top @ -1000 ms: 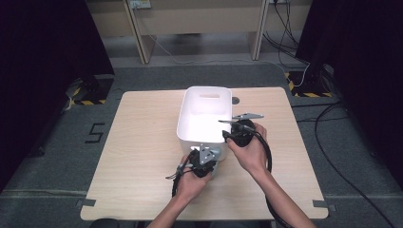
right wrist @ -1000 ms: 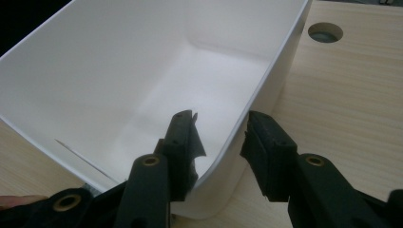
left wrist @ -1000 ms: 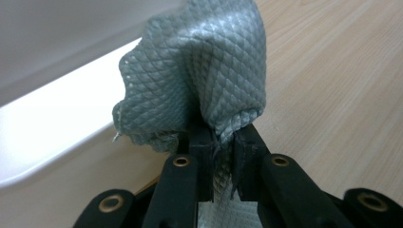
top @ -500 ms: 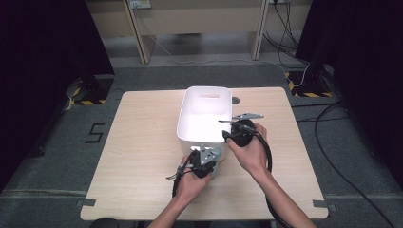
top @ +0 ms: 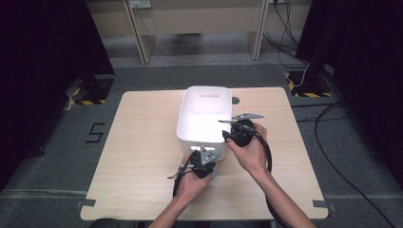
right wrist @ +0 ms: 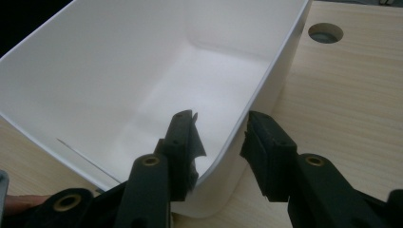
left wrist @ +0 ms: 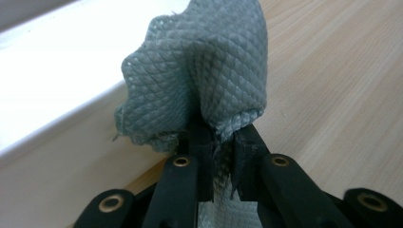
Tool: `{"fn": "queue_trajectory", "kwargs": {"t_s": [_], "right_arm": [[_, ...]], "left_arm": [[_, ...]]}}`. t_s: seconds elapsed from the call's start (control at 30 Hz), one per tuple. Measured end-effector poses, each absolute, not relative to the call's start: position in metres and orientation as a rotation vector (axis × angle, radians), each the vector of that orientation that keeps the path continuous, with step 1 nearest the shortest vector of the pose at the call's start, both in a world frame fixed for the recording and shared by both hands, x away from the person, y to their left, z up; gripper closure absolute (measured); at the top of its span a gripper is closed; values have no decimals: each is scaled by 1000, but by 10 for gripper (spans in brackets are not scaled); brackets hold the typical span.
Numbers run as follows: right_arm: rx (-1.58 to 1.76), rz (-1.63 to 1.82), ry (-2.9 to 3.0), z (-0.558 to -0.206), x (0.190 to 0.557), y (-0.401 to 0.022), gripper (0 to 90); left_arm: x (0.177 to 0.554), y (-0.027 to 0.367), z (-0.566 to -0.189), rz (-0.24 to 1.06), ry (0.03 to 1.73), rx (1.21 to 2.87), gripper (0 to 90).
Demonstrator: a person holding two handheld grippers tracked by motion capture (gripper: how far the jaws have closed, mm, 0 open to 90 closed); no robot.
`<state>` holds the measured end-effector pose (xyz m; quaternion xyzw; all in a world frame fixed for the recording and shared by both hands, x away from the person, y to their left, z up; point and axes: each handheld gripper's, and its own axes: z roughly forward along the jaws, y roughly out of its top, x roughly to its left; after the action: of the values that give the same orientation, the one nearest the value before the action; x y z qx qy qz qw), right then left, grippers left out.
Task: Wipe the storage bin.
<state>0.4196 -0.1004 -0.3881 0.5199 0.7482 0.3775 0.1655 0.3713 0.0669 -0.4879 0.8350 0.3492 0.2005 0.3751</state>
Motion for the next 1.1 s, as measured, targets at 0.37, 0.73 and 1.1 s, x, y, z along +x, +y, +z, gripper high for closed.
{"fn": "queue_trajectory", "kwargs": {"t_s": [0.37, 0.73, 1.1], "right_arm": [[1484, 1074, 2129, -388, 420, -100, 630], [1491, 1073, 2122, -388, 419, -100, 632], [1492, 1073, 2121, -388, 419, -99, 632]], "left_arm": [[371, 62, -486, 517, 893, 2127, 808], [370, 56, -479, 510, 883, 2103, 808], [369, 52, -467, 517, 873, 2068, 809]]}}
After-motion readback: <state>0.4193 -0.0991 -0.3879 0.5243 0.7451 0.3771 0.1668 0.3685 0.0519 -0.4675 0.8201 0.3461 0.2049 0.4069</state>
